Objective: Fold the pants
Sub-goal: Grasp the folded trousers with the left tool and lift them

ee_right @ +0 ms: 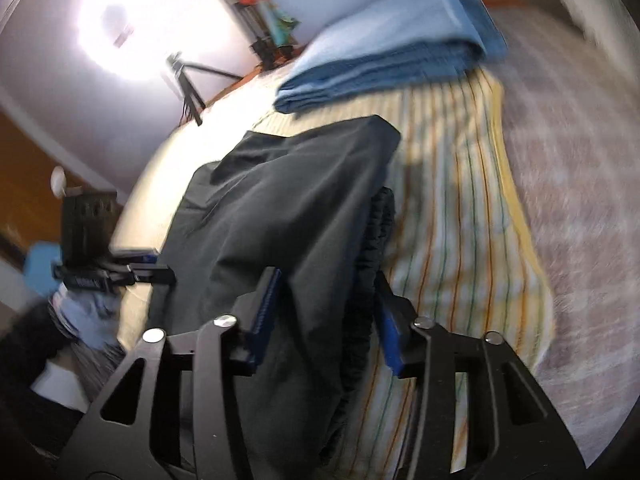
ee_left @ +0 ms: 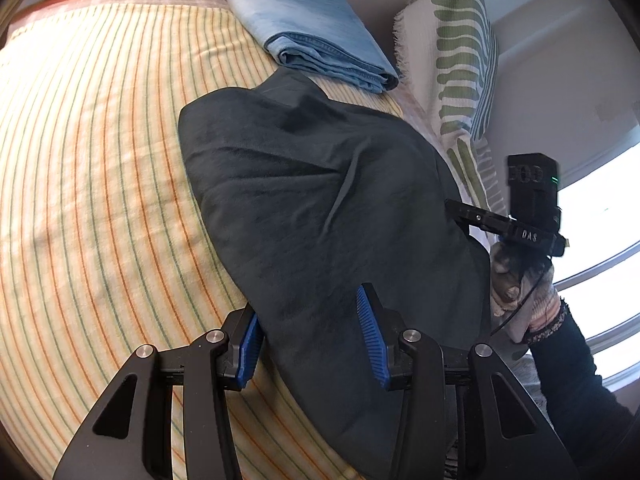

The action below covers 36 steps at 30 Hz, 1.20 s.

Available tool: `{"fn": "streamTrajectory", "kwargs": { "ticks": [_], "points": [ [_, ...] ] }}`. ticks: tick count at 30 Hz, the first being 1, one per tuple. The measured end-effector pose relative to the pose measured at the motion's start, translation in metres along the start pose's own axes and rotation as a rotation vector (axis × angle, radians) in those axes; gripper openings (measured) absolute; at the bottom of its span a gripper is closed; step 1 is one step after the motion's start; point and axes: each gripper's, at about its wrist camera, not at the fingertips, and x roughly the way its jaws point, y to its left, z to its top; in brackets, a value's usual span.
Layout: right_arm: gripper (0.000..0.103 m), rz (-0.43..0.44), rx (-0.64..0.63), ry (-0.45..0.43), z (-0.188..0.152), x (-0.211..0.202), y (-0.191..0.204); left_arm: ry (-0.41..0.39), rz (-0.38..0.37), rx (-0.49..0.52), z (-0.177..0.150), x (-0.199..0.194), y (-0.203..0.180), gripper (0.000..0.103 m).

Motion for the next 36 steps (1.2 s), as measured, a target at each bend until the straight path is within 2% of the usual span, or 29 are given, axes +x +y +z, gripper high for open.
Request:
{"fn": "streamTrajectory", "kwargs": {
  "ticks": [2,4,5,7,8,10,12,13,14,15,18,19,20,21,23,28,32,36],
  "points": [
    [0.07,0.124,0.095,-0.007,0.003,0.002,-0.02,-0.003,-0.009,-0.015,0.003,0.001,0.001,0.042],
    [0.067,0.148,0.112,-0.015,0.003,0.003,-0.024,-0.008,-0.013,-0.02,0.005,0.003,0.001,0.043],
    [0.051,0.129,0.086,-0.015,0.003,0.005,-0.018,-0.014,-0.012,-0.019,0.006,0.004,0.001,0.044],
    [0.04,0.077,0.03,-0.017,0.002,0.006,-0.005,-0.021,0.003,-0.005,0.007,0.005,-0.003,0.042],
    [0.032,0.047,-0.015,-0.029,0.002,0.003,0.004,-0.026,0.015,0.009,0.006,0.005,-0.005,0.042],
    [0.026,0.013,-0.07,-0.04,0.003,-0.003,0.014,-0.03,0.033,0.04,0.006,0.007,-0.01,0.036],
    [0.027,0.014,-0.06,-0.031,0.004,-0.001,0.011,-0.026,0.036,0.045,0.006,0.01,-0.011,0.035],
    [0.034,0.011,-0.032,-0.013,0.005,0.002,0.005,-0.024,0.033,0.039,0.007,0.01,-0.009,0.035],
    [0.05,0.008,-0.009,-0.001,0.006,0.004,0.0,-0.021,0.03,0.033,0.008,0.01,-0.009,0.035],
    [0.055,0.012,0.026,0.012,0.008,0.007,-0.008,-0.016,0.026,0.024,0.01,0.011,-0.008,0.036],
    [0.056,0.088,0.07,0.001,0.008,0.007,-0.018,-0.022,0.016,0.02,0.012,0.013,-0.006,0.036],
    [0.05,0.098,0.063,0.001,0.007,0.008,-0.017,-0.03,0.013,0.023,0.013,0.014,-0.006,0.036],
    [0.036,0.119,0.056,0.009,0.006,0.01,-0.015,-0.036,0.013,0.025,0.014,0.015,-0.006,0.035],
    [0.035,0.109,0.054,0.0,0.005,0.011,-0.011,-0.042,0.019,0.03,0.014,0.015,-0.007,0.032],
    [0.025,0.083,0.022,-0.019,0.005,0.006,-0.002,-0.046,0.026,0.043,0.014,0.017,-0.01,0.01],
    [0.021,-0.013,-0.076,-0.048,0.003,-0.007,0.028,-0.088,0.029,0.104,0.012,0.017,-0.03,0.008],
    [0.021,-0.007,-0.006,-0.035,0.006,-0.003,0.018,-0.1,0.042,0.108,0.013,0.017,-0.03,0.007],
    [0.019,-0.067,-0.076,-0.075,0.002,-0.011,0.04,-0.144,0.028,0.127,0.009,0.002,-0.036,0.005]
  ]
}}
